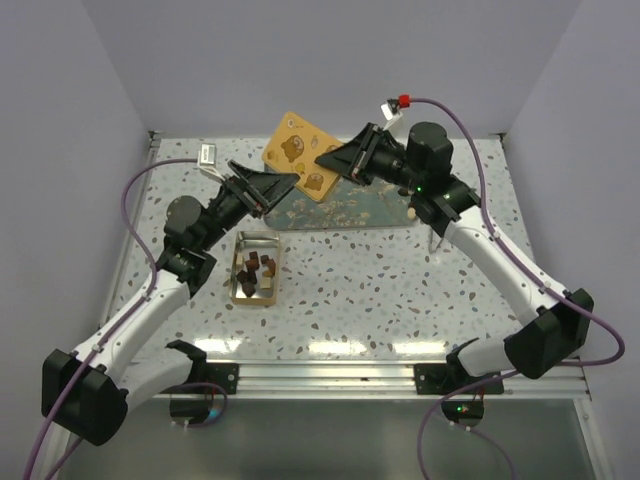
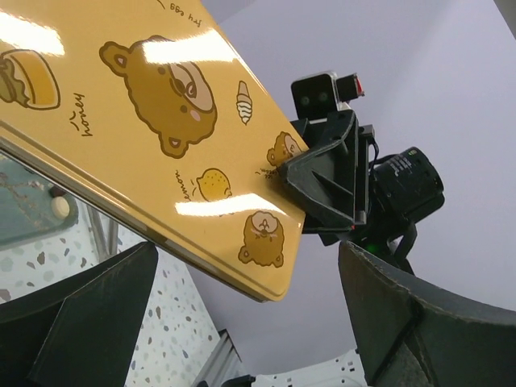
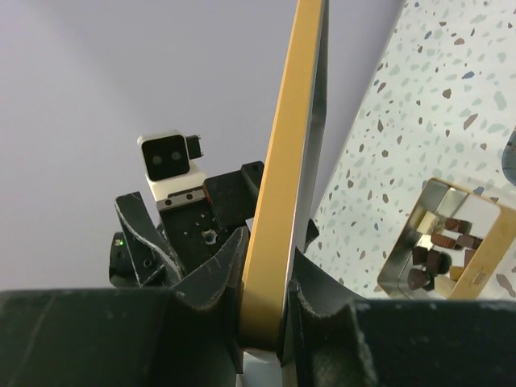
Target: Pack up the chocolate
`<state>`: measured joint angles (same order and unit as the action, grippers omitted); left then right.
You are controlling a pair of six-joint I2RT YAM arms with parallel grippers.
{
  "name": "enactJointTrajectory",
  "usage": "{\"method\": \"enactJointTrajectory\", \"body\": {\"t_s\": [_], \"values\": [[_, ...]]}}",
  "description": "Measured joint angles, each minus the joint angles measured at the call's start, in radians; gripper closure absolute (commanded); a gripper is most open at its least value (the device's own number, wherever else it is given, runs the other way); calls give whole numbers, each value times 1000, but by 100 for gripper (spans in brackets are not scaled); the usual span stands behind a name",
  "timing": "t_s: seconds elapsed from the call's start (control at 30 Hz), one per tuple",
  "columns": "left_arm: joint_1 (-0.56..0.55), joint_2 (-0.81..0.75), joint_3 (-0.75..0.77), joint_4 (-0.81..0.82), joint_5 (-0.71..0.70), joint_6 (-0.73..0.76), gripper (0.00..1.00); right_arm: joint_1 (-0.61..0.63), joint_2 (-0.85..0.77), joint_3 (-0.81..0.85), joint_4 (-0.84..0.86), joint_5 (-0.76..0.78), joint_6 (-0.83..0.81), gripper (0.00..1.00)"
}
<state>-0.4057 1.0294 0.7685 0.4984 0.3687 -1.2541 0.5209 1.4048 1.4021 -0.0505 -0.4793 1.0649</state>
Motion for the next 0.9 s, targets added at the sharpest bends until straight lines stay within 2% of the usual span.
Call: {"method": "enactJointTrajectory", "body": {"t_s": [0.3, 0.6, 0.7, 0.73, 0.83, 0.9], "values": [[0, -20, 0, -32, -46, 20, 5, 34, -82, -113, 45, 80, 16, 100], [0, -17, 1, -57, -59, 19, 5, 66, -111, -107, 5, 84, -3, 100], [0, -17, 1, -53, -63, 16, 13, 66, -111, -106, 5, 84, -2, 100], [0, -17, 1, -51, -64, 16, 22, 66, -111, -107, 5, 84, -2, 100], [0, -17, 1, -45, -77, 13, 39, 68, -112, -109, 7, 84, -1, 100], [0, -17, 0, -46, -87, 10, 46, 68, -118, -119, 10, 85, 1, 100]]}}
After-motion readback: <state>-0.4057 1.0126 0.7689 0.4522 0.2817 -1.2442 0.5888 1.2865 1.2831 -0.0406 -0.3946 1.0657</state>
